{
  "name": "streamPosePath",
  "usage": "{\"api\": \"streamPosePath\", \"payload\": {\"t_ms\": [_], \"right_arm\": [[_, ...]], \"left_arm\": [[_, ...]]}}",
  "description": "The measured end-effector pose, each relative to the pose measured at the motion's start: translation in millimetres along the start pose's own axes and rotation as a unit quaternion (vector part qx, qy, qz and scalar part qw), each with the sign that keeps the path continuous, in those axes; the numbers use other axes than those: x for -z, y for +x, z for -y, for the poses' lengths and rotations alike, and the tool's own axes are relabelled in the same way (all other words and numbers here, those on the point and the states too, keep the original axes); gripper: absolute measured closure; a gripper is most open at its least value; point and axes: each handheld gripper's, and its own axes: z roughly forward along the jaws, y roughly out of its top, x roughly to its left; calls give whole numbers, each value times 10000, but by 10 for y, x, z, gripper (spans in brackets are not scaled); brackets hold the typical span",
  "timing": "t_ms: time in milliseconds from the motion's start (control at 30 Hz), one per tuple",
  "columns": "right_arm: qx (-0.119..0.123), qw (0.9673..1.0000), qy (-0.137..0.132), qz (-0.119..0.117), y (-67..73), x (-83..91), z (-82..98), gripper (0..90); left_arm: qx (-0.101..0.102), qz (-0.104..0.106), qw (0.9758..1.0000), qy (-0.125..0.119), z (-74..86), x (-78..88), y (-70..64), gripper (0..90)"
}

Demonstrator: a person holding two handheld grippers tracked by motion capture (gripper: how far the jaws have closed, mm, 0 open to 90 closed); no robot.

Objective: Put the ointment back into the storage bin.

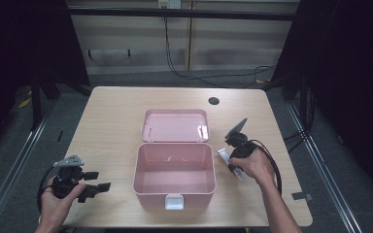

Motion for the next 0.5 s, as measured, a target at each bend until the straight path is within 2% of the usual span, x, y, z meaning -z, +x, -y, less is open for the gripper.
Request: {"api": "streamPosePath", "payload": {"t_ms": [267,500], "right_arm": [[201,9997,-71,-89,-28,113,76,720],[127,9997,-171,-117,-111,272,185,720]], "left_arm": [[-7,-8,10000,-2,-1,4,1,252],[13,-8,10000,-24,-1,3,-3,252]]}}
